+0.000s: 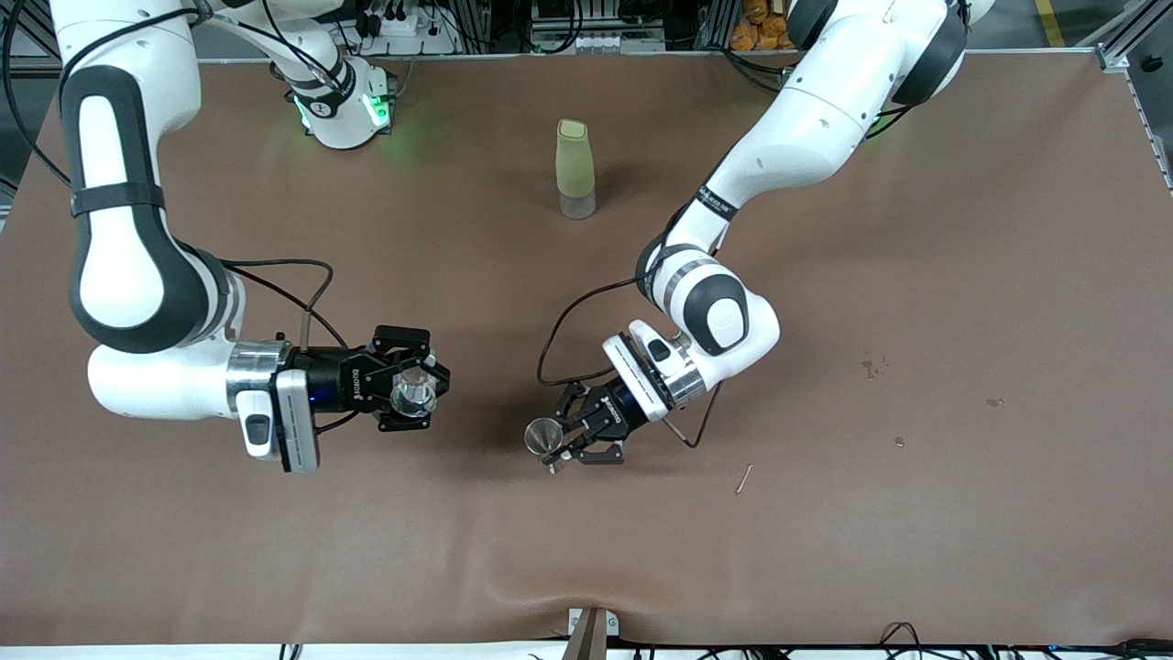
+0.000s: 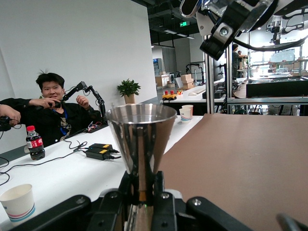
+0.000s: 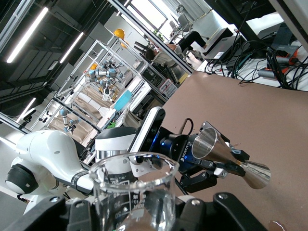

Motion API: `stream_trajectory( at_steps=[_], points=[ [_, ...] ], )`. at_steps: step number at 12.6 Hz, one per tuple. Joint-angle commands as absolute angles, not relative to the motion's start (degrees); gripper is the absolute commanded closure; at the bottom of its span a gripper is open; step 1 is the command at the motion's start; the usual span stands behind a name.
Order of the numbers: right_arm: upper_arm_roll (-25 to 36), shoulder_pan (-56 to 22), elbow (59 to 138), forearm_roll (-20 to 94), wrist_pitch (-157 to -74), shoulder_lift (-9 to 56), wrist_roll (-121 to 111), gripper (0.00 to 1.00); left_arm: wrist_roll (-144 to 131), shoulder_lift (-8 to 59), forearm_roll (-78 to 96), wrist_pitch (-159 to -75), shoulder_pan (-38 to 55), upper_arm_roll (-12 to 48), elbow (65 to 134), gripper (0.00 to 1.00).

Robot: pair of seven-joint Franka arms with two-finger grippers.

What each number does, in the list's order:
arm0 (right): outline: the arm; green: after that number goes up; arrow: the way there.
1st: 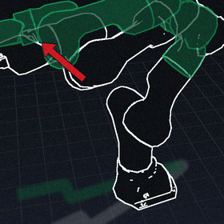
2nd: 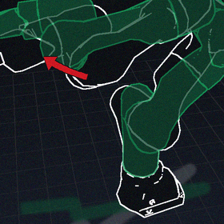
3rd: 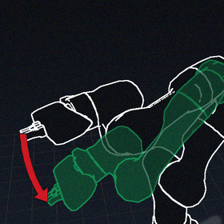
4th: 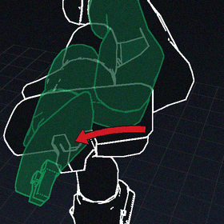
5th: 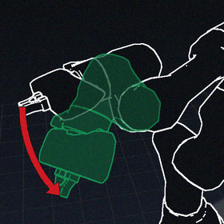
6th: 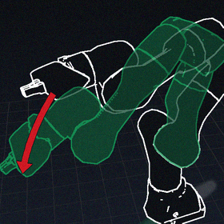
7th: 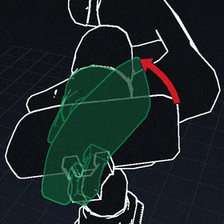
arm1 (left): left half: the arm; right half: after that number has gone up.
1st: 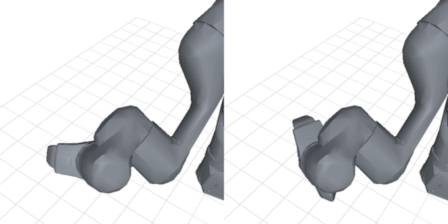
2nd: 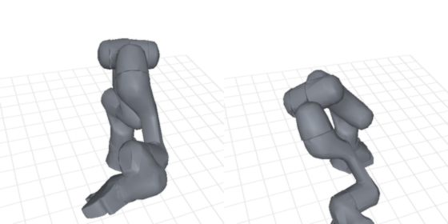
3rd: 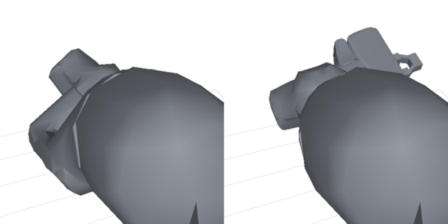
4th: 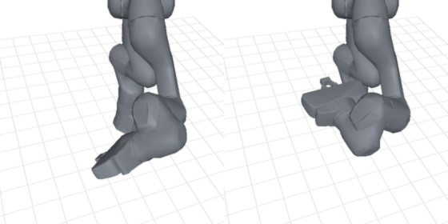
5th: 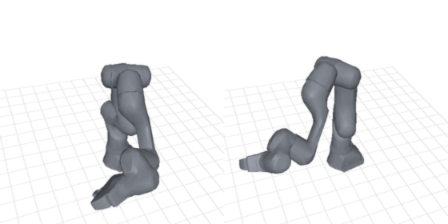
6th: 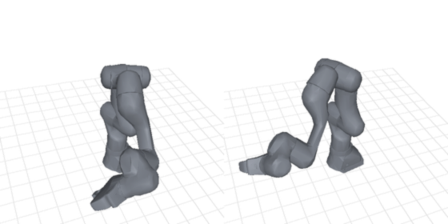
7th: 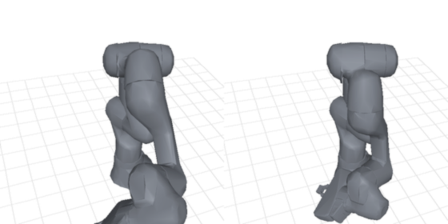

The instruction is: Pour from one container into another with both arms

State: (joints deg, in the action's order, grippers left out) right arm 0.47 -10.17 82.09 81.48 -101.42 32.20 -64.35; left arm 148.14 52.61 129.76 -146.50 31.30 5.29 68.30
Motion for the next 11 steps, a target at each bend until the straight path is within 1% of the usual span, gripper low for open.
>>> stream_trajectory(
  at_steps=[1, 3, 11],
  points=[
    [0.3, -9.4, 83.1, 81.0, -100.2, 31.5, -66.4, 1.00, 149.7, 52.5, 131.8, -147.4, 31.9, 4.7, 67.9, 1.00],
    [0.4, -9.1, 83.1, 80.8, -99.0, 31.5, -66.1, 1.00, 149.6, 52.5, 131.8, -147.3, 31.9, 4.7, 68.0, 1.00],
    [0.3, -9.9, 82.7, 81.6, -99.4, 31.3, -61.9, 1.00, 149.6, 52.5, 131.7, -147.3, 31.8, 4.6, 68.6, 1.00]
  ],
)
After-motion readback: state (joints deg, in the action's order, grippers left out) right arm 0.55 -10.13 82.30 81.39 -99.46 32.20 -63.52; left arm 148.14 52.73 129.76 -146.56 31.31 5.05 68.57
